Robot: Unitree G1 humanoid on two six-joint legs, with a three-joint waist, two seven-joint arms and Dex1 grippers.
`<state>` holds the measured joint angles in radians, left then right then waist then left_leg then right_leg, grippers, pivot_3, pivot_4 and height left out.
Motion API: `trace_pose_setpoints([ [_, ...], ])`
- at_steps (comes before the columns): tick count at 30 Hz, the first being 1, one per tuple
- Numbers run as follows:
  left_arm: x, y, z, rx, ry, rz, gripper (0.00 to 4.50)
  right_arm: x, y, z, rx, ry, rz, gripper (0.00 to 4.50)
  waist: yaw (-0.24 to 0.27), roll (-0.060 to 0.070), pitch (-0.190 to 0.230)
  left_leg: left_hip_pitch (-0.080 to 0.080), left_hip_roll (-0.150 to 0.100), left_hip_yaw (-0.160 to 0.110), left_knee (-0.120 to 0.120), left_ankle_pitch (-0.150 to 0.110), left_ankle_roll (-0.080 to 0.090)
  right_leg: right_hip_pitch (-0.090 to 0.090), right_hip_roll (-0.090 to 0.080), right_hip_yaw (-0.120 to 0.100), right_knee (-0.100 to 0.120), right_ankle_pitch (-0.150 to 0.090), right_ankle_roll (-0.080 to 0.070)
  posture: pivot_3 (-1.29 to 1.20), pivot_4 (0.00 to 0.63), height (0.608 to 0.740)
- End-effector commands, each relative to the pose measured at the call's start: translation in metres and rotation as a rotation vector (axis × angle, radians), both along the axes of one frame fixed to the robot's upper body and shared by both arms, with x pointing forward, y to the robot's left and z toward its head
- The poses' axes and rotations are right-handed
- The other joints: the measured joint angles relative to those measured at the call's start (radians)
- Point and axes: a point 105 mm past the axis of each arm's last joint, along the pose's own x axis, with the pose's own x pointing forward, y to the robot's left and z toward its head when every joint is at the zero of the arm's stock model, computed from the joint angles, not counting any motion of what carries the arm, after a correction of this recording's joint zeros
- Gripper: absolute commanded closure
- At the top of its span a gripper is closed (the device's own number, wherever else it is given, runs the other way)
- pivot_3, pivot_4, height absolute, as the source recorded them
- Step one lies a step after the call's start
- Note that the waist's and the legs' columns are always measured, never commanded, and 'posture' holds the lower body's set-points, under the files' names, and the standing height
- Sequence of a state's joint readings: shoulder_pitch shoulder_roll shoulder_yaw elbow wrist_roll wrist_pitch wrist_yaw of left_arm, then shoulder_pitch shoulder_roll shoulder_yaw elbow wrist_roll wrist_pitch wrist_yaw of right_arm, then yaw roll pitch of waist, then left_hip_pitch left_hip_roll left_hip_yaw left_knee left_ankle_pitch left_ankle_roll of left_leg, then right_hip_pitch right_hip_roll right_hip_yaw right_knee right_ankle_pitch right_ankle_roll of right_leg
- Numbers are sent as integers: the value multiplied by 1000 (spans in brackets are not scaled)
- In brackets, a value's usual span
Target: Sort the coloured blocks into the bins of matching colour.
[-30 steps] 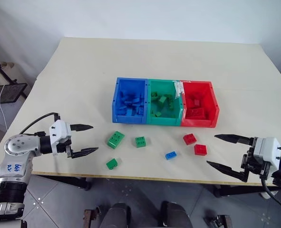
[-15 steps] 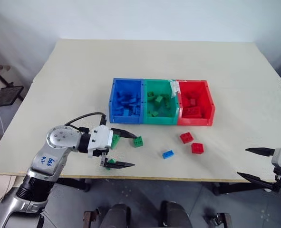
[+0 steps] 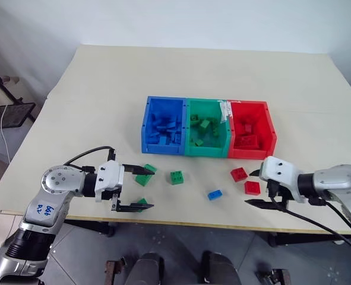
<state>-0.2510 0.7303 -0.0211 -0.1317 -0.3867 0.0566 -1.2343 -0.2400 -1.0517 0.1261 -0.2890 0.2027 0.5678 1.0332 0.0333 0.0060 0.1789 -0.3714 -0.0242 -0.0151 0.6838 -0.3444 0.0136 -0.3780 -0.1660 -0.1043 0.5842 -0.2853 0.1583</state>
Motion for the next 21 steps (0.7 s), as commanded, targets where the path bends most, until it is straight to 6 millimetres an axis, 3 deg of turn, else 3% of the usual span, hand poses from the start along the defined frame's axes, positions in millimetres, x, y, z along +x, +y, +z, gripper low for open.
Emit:
trace_pose_setpoints([
  [1,-4,4,6,5,-33,7,0,4,-2,0,-43,-17,14,946,-7,0,0,0,-1,0,0,0,0,0,0,0,0,0,0,0,150,740],
  [7,-1,6,7,-1,-49,27,0,-3,-7,0,-88,5,57,2918,-6,0,0,2,-1,2,0,1,-1,0,1,-2,1,0,0,0,150,740],
  [8,0,6,8,-18,-50,39,0,-1,-8,4,-61,-9,40,3056,-6,0,0,2,-1,2,0,1,-1,1,1,-2,1,0,0,0,150,740],
  [11,-1,5,10,-50,-16,56,0,4,-9,17,10,-64,4,3052,-8,0,0,2,0,2,0,1,-1,1,1,-2,1,0,0,0,150,740],
  [15,4,10,11,-89,-30,136,0,22,-3,69,321,-189,-96,3052,-14,1,0,2,2,3,0,1,-1,1,1,-2,1,0,0,0,150,740],
  [18,16,27,13,-132,-46,263,0,47,-21,105,426,-364,-238,3052,-13,1,1,3,2,3,0,1,-2,0,1,-2,2,0,0,0,150,740],
  [21,19,38,13,-134,-55,318,0,66,-34,123,424,-502,-302,3052,-10,1,1,3,1,3,0,1,-2,0,1,-2,2,0,0,0,150,740],
])
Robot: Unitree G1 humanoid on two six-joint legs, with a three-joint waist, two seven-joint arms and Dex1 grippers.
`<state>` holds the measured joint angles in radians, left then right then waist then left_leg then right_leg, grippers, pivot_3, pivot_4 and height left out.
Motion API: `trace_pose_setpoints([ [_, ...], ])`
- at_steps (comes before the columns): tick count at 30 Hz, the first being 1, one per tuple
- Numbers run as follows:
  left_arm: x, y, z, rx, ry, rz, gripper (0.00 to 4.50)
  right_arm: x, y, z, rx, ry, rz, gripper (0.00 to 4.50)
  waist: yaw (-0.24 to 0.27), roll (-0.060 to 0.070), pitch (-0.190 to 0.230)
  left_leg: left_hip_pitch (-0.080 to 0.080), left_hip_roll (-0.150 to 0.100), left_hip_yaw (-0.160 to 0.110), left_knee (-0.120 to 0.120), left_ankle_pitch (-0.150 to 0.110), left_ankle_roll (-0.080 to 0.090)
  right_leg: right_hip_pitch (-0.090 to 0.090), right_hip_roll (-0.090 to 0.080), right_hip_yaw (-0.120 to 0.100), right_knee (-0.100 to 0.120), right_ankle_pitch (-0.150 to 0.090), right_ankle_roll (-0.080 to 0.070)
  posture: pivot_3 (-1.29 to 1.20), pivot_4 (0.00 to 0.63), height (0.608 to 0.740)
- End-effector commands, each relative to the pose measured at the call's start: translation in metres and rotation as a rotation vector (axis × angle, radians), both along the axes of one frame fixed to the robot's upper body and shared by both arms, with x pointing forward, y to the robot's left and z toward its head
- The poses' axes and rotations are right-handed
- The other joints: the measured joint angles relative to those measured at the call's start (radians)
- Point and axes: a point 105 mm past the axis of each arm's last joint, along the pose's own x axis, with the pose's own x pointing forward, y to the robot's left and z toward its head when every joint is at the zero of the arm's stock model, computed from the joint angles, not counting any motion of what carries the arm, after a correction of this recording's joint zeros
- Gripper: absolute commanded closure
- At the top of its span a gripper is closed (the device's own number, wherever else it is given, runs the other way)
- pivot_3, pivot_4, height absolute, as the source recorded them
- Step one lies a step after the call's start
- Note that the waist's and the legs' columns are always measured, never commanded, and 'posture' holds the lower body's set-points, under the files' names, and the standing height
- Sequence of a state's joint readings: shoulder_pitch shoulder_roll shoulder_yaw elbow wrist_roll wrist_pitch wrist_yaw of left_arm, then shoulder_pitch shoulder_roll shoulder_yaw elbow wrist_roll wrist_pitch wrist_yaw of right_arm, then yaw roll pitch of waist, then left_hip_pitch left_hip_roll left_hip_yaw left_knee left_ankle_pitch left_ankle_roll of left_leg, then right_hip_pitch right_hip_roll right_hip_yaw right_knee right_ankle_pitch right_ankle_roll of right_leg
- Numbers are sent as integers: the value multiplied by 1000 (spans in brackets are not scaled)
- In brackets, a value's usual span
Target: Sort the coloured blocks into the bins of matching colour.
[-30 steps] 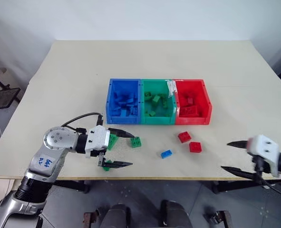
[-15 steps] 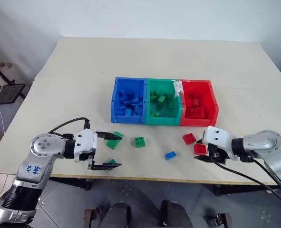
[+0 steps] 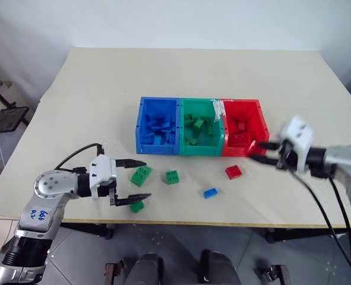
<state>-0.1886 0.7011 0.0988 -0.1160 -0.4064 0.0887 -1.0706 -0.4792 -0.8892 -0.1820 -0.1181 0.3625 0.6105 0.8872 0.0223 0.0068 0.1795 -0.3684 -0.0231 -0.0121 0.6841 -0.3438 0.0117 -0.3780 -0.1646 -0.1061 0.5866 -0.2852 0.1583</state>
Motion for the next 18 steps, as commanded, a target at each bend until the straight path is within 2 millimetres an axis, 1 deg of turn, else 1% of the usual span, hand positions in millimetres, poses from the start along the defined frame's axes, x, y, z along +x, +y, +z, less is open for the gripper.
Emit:
trace_pose_setpoints([
  [1,2,13,6,-5,-31,61,0,19,-15,19,34,-125,-119,3052,2,0,0,0,0,0,0,0,0,0,0,-1,1,0,0,0,150,740],
  [3,1,15,5,4,-28,66,0,31,-14,20,75,-145,-156,3052,-1,0,0,-1,-1,1,0,0,0,-1,0,-1,1,0,0,0,150,740],
  [4,1,14,4,5,-28,67,0,33,-11,19,85,-142,-145,2313,-1,0,0,-1,-1,2,0,0,0,-1,0,0,1,0,0,0,150,740],
  [7,1,13,4,4,-28,67,0,32,-6,22,105,-176,-112,1375,0,0,0,-2,-1,6,-1,0,0,-3,0,-1,3,0,0,0,150,740],
  [11,0,11,4,5,-28,62,0,24,-9,27,117,-202,-87,54,0,1,0,-2,-1,8,-1,0,0,-4,0,-1,3,0,0,0,150,740],
  [15,2,1,5,-8,-30,21,0,-16,-34,13,62,-142,-23,20,13,1,0,-3,-1,7,-1,0,0,-3,0,-1,3,0,0,0,150,740],
  [18,-2,-12,3,16,-42,-45,0,-43,-52,-2,-63,-114,21,20,9,1,0,-2,-2,10,-1,-1,1,-3,0,-1,2,0,1,0,150,740],
])
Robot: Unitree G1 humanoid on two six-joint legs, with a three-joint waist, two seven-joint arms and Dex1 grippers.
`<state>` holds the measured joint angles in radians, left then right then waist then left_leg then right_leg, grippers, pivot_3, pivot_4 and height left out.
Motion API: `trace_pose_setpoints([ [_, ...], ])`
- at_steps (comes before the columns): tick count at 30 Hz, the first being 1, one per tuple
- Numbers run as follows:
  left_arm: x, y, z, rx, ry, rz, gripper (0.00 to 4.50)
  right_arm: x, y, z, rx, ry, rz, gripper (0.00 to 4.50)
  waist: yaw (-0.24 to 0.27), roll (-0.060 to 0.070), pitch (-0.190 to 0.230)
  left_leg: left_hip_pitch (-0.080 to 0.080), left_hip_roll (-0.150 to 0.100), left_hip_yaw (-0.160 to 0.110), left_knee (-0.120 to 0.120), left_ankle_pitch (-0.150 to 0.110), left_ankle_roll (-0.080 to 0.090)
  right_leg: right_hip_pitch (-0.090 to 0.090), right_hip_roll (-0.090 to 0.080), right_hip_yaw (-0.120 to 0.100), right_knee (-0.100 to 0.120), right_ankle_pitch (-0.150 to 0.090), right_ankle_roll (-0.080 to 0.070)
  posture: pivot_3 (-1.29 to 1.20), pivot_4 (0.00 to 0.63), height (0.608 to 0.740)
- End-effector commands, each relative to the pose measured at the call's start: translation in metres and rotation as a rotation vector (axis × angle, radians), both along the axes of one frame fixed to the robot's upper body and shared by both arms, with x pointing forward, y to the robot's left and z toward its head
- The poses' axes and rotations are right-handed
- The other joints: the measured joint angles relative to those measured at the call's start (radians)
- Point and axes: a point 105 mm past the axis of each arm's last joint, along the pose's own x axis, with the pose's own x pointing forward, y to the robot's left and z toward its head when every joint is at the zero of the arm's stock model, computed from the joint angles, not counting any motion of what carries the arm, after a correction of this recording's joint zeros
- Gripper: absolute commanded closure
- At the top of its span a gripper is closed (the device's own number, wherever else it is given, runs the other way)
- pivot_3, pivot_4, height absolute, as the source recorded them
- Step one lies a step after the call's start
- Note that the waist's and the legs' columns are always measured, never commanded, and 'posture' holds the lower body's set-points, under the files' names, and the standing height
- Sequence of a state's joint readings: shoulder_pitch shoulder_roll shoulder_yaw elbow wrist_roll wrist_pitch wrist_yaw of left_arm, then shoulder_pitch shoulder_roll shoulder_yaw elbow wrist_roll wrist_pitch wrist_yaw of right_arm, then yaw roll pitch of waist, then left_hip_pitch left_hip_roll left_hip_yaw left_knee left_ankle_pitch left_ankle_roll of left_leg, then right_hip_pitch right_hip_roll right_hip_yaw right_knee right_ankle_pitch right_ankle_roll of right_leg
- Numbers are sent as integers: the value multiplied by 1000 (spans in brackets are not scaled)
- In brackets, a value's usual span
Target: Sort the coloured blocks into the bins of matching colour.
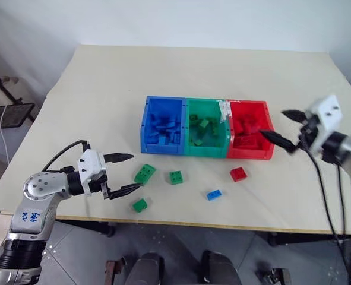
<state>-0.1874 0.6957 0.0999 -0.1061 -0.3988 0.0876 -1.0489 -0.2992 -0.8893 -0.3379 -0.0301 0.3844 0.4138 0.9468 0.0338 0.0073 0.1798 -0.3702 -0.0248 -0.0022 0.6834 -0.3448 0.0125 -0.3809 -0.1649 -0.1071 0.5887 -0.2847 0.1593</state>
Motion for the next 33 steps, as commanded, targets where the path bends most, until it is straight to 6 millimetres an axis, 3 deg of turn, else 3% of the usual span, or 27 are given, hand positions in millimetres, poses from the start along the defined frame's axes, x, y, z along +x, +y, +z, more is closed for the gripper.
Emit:
trace_pose_setpoints([
  [1,-5,-16,5,28,-46,-88,0,-31,-14,11,-152,-66,73,20,-4,0,0,0,0,1,0,0,0,0,0,0,-1,0,0,0,150,740],
  [6,-13,-37,5,37,-21,-226,0,-76,-46,-27,-254,70,135,20,-10,0,0,3,2,4,0,0,0,3,1,0,-2,0,0,0,150,740],
  [10,-6,-40,2,61,-27,-221,0,-81,-48,-42,-324,107,183,20,-20,0,0,7,2,9,0,0,1,4,0,4,-2,0,-1,0,150,740],
  [16,-2,-34,5,70,-41,-204,0,-65,-8,-59,-348,245,341,20,-32,0,0,11,5,8,-2,-1,0,5,0,5,-1,0,-1,0,150,740],
  [22,-6,-28,1,90,-27,-194,0,-27,51,-58,-440,192,501,20,-35,0,1,11,5,3,-1,-2,0,5,0,5,-3,0,-1,0,150,740],
  [28,-11,-25,3,85,-22,-203,0,-12,83,-60,-432,213,600,20,-17,0,1,8,5,-1,-1,-2,-1,3,0,2,-3,0,-1,0,150,740],
  [33,-11,-14,4,113,-19,-191,0,4,93,-69,-463,207,625,20,-12,0,1,3,2,0,1,-2,-1,1,0,0,-3,0,-1,0,150,740],
])
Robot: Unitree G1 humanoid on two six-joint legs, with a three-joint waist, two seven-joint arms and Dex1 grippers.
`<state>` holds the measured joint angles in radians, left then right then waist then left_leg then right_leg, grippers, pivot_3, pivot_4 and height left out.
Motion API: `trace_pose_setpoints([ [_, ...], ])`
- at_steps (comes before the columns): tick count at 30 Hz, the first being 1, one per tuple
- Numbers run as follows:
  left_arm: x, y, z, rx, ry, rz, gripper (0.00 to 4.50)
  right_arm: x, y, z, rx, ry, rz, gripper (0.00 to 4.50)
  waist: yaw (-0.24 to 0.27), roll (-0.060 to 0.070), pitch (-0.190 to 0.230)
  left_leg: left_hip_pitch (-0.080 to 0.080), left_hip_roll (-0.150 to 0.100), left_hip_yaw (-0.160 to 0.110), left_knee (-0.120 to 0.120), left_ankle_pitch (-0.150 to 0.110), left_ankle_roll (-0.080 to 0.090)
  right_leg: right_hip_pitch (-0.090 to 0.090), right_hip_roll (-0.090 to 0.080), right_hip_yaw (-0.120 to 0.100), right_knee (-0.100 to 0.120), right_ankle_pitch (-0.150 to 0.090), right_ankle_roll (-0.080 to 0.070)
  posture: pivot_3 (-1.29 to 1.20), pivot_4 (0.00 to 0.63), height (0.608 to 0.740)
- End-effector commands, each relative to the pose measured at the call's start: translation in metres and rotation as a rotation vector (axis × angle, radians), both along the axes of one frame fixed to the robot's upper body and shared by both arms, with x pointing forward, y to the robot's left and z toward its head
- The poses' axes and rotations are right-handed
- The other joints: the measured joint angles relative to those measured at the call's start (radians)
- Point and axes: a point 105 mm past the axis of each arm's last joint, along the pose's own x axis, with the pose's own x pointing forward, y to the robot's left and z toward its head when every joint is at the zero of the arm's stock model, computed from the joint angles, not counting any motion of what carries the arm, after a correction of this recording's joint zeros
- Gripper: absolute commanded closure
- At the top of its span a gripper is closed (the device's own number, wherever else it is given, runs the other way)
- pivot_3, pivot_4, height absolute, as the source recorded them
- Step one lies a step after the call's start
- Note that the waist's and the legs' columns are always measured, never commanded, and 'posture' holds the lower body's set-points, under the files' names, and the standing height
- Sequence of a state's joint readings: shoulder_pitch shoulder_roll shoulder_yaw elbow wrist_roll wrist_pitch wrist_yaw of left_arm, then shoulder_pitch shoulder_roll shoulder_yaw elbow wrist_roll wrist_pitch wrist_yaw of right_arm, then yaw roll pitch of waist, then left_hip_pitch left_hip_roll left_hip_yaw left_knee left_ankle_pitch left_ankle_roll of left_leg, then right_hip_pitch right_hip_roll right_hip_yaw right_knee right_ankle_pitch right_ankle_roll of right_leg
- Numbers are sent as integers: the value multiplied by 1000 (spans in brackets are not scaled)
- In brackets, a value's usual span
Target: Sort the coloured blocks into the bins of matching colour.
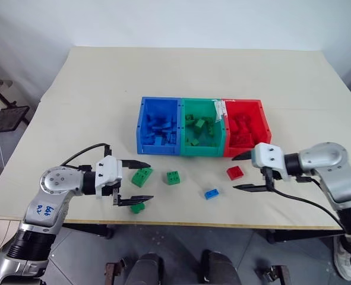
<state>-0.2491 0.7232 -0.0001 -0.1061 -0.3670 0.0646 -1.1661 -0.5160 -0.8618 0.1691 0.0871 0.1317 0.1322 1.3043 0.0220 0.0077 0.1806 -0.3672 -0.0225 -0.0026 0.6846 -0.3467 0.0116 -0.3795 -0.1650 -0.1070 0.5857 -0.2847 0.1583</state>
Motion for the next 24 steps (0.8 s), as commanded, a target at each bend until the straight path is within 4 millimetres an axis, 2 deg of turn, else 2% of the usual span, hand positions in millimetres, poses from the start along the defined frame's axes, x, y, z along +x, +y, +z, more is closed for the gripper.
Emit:
trace_pose_setpoints([
  [1,-2,9,9,9,-35,2,0,8,2,-5,-34,-8,26,20,0,0,0,0,0,1,0,0,0,0,0,0,0,0,0,0,150,740],
  [2,-2,13,9,17,-37,8,0,8,0,-11,-66,4,37,20,-1,0,0,0,0,1,0,0,0,0,0,0,0,0,0,0,150,740],
  [3,-3,15,9,23,-37,11,0,9,-2,-15,-90,11,45,449,-2,0,0,0,0,2,0,0,0,0,1,0,0,0,0,0,150,740],
  [5,-4,19,9,29,-37,20,0,6,-7,-21,-133,30,70,958,-3,0,0,0,0,4,0,0,0,0,1,0,1,0,0,0,150,740],
  [9,-2,26,9,34,-44,47,0,7,-10,-18,-136,14,79,2216,-3,0,0,0,0,5,0,0,0,0,1,0,1,0,0,0,150,740],
  [11,-2,27,10,22,-61,51,0,6,-7,-12,-79,1,85,2904,-3,0,0,0,0,6,0,0,0,0,1,0,1,0,0,0,150,740],
  [12,-1,27,11,16,-67,51,0,5,-6,-10,-57,-1,88,3027,-3,0,0,1,1,6,0,0,0,0,1,0,1,0,0,0,150,740],
  [15,0,26,12,-2,-73,62,0,3,-6,5,77,-64,45,3020,0,0,0,0,1,6,0,0,0,-1,1,0,2,0,0,0,150,740],
  [17,0,25,13,-19,-74,74,0,4,-8,22,200,-95,-22,3020,-1,0,0,-1,1,6,0,0,0,-2,1,0,3,0,0,0,150,740],
  [19,1,24,16,-55,-78,97,0,10,-12,48,336,-179,-99,3020,-1,0,0,-1,1,6,0,0,-1,-3,1,-1,3,0,0,0,150,740],
  [21,4,21,20,-101,-78,128,0,21,-24,76,472,-249,-239,3020,-2,0,0,-1,1,6,0,0,-1,-3,1,0,3,0,0,0,150,740],
  [24,9,20,30,-158,-84,164,0,38,-43,94,501,-327,-389,3020,-2,0,0,0,1,6,1,0,-1,-3,1,0,4,0,0,0,150,740],
])
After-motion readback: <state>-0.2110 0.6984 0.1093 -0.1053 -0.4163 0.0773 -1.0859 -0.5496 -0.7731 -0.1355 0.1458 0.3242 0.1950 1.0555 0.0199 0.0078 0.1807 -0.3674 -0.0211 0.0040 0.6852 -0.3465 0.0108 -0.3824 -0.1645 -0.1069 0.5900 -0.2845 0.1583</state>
